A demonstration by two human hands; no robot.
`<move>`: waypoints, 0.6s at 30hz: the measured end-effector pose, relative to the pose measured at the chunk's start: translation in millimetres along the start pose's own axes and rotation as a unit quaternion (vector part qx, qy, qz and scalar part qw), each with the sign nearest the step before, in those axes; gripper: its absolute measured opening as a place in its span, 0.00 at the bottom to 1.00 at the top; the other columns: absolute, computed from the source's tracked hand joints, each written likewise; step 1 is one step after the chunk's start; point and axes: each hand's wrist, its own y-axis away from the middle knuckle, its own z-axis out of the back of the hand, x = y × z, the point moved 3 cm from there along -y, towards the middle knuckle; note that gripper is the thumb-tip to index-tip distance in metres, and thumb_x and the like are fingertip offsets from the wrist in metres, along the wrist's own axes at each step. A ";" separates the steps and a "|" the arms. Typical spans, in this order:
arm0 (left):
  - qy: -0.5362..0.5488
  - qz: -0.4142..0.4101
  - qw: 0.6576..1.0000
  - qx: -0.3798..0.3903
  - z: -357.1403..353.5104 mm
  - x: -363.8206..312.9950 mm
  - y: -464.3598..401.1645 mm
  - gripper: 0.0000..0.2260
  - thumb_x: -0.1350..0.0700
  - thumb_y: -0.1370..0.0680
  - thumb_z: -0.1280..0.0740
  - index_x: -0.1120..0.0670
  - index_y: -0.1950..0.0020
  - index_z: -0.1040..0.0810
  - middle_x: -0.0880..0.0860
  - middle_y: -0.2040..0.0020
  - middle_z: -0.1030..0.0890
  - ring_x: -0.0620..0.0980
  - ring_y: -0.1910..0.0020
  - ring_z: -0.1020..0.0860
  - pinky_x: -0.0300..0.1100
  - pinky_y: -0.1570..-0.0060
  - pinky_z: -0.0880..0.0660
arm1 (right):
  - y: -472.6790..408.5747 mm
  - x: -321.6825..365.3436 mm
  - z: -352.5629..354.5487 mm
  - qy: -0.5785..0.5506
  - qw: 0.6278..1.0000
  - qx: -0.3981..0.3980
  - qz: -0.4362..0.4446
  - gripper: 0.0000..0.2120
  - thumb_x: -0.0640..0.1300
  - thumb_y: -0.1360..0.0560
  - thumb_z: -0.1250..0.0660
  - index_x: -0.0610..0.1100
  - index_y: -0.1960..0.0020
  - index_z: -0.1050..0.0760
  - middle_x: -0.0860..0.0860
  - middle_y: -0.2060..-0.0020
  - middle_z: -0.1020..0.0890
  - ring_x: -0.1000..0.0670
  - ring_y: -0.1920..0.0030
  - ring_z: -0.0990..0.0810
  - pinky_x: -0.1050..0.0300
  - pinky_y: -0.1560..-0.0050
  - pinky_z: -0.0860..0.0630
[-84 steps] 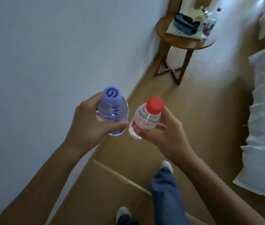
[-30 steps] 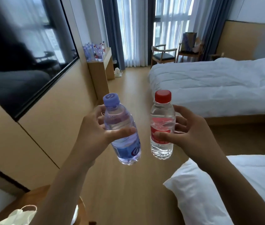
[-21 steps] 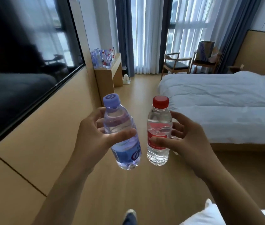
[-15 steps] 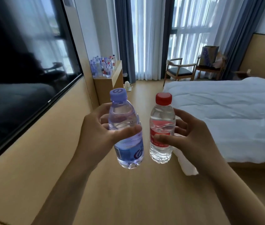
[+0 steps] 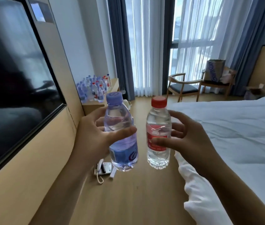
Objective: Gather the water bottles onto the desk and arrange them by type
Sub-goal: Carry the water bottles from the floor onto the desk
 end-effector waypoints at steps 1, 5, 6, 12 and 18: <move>-0.005 -0.005 1.000 -0.001 -5.6 6.0 -30.8 0.26 0.49 0.42 0.19 0.49 0.45 0.17 0.46 0.53 0.13 0.46 0.53 0.15 0.40 0.53 0.18 | -33.4 -2.7 7.9 0.005 1.000 0.005 0.003 0.34 0.56 0.46 0.22 0.64 0.42 0.29 0.68 0.57 0.18 0.64 0.53 0.17 0.69 0.59 0.21; 0.002 -0.024 0.999 -0.021 -21.9 20.4 -150.2 0.23 0.49 0.40 0.20 0.47 0.46 0.16 0.45 0.53 0.13 0.45 0.53 0.15 0.42 0.53 0.18 | -160.5 -0.5 35.6 0.006 1.000 0.015 0.019 0.36 0.58 0.49 0.24 0.60 0.40 0.27 0.57 0.47 0.16 0.54 0.47 0.16 0.49 0.44 0.19; 0.010 -0.030 0.999 -0.026 -24.5 22.4 -179.0 0.21 0.49 0.40 0.20 0.46 0.48 0.16 0.45 0.53 0.13 0.45 0.53 0.15 0.40 0.54 0.18 | -190.4 0.4 40.7 0.001 1.000 0.017 0.024 0.38 0.57 0.48 0.23 0.57 0.38 0.26 0.54 0.46 0.15 0.53 0.46 0.16 0.45 0.42 0.20; 0.016 -0.051 0.997 -0.061 -31.2 51.0 -333.1 0.22 0.45 0.40 0.17 0.44 0.48 0.15 0.46 0.53 0.13 0.46 0.53 0.15 0.44 0.52 0.18 | -355.7 -19.5 56.8 -0.026 0.999 0.026 0.036 0.41 0.54 0.47 0.23 0.51 0.34 0.25 0.52 0.48 0.14 0.52 0.48 0.15 0.41 0.40 0.21; -0.013 -0.070 0.994 -0.077 -34.9 107.0 -488.1 0.20 0.50 0.38 0.20 0.46 0.48 0.15 0.46 0.54 0.13 0.46 0.54 0.14 0.52 0.50 0.18 | -522.1 -57.9 57.6 -0.038 0.997 0.024 0.059 0.38 0.52 0.46 0.22 0.51 0.36 0.24 0.52 0.49 0.14 0.50 0.49 0.14 0.45 0.44 0.19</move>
